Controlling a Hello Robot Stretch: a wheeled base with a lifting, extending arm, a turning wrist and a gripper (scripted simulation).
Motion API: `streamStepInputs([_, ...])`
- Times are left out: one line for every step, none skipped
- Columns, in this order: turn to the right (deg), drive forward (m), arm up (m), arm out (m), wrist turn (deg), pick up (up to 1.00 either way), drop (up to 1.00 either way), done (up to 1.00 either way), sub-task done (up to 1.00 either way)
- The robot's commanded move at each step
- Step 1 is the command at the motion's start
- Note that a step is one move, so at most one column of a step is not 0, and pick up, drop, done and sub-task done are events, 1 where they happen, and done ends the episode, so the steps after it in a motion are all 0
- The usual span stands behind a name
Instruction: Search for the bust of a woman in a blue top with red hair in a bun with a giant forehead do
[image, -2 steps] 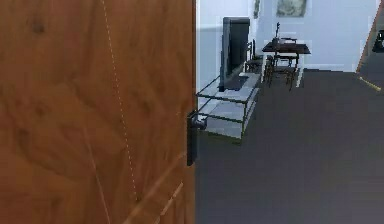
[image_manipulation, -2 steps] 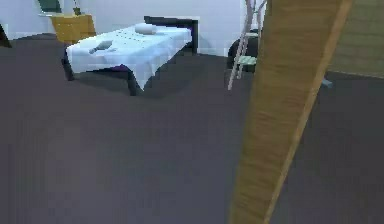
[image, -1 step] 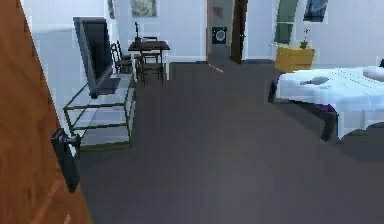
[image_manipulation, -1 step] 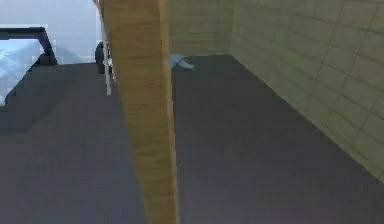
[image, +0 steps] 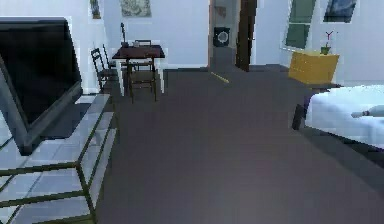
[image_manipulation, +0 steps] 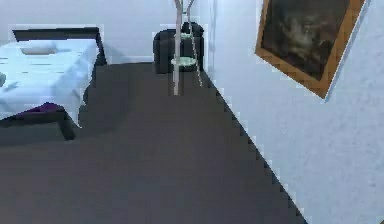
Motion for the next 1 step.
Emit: streamStepInputs([0.0, 1.0, 0.0, 0.0, 0.0, 0.0, 0.0, 0.0, 0.0])
